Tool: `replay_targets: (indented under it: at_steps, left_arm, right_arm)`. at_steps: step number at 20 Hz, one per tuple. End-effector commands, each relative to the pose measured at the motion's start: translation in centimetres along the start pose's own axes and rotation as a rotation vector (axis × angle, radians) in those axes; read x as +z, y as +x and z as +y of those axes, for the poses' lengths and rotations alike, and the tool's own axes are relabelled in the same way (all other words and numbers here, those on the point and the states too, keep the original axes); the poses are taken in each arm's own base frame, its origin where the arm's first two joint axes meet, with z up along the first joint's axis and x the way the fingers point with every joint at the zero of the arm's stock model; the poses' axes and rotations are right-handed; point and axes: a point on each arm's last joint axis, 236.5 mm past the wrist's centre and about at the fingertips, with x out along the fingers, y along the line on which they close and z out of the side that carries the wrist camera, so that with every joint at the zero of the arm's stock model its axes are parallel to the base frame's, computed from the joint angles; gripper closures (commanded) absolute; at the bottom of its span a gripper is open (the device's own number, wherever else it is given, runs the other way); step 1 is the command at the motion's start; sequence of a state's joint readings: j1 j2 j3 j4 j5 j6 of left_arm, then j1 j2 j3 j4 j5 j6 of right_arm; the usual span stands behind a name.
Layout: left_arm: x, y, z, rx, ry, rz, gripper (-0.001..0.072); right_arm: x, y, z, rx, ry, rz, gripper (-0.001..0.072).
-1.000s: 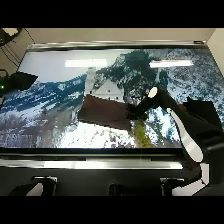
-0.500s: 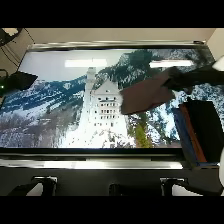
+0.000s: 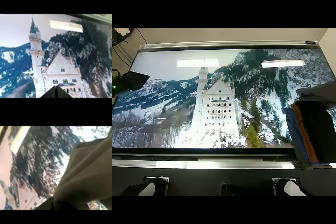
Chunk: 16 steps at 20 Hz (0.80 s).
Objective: Fold the shirts.
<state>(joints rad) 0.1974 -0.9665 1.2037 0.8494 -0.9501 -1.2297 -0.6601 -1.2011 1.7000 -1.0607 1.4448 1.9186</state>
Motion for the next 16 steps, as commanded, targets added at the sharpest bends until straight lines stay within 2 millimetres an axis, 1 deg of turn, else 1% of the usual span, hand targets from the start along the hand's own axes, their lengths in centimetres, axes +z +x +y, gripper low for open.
replay_targets:
  at_steps: [1, 5, 6, 7, 8, 9, 10, 11, 12, 13, 14, 15, 16]
  left_arm:
    - [0.0, 0.0, 0.0, 0.001, 0.012, -0.001, 0.0682]
    - [0.0, 0.0, 0.0, 0.001, 0.026, -0.001, 0.0682]
    - [0.0, 0.0, 0.0, 0.001, 0.026, -0.001, 0.0682]
    - [0.0, 0.0, 0.0, 0.001, 0.026, -0.002, 0.0682]
    - [0.0, 0.0, 0.0, 0.001, 0.026, -0.002, 0.0682]
    - [0.1, 0.0, 0.1, 0.002, 0.026, -0.003, 0.0682]
    - [0.2, 0.0, 0.1, 0.004, 0.026, -0.010, 0.0682]
    - [0.5, 0.0, 0.2, 0.008, 0.026, -0.021, 0.0682]
    - [0.8, 0.0, 0.3, 0.012, 0.025, -0.032, 0.0682]
    - [0.9, 0.0, 0.3, 0.015, 0.026, -0.039, 0.0682]
    - [1.0, -0.1, 0.3, 0.015, 0.026, -0.041, 0.0682]
    - [1.0, -0.1, 0.3, 0.015, 0.026, -0.040, 0.0682]
    - [1.0, -0.1, 0.3, 0.015, 0.026, -0.041, 0.0681]
  right_arm:
    - [1.1, -2.7, -1.9, -0.009, 0.097, -0.046, 0.0660]
    - [0.4, -5.4, -3.5, -0.043, 0.124, -0.054, 0.0660]
    - [0.0, -5.9, -4.2, -0.060, 0.134, -0.045, 0.0660]
    - [-1.1, -6.3, -5.1, -0.088, 0.149, -0.002, 0.0660]
    - [-2.5, -6.6, -6.3, -0.134, 0.154, 0.059, 0.0660]
    - [-4.2, -7.1, -8.1, -0.216, 0.142, 0.125, 0.0660]
    - [-4.9, -7.6, -10.4, -0.313, 0.129, 0.150, 0.0659]
    - [-5.1, -7.9, -12.2, -0.388, 0.142, 0.142, 0.0659]
    - [-5.5, -7.9, -13.7, -0.438, 0.158, 0.155, 0.0659]
    - [-6.4, -7.3, -15.0, -0.471, 0.172, 0.193, 0.0660]
    - [-7.8, -6.3, -16.1, -0.486, 0.186, 0.250, 0.0660]
    - [-9.4, -5.5, -17.5, -0.508, 0.203, 0.312, 0.0660]
    - [-11.4, -4.9, -19.5, -0.560, 0.224, 0.376, 0.0659]
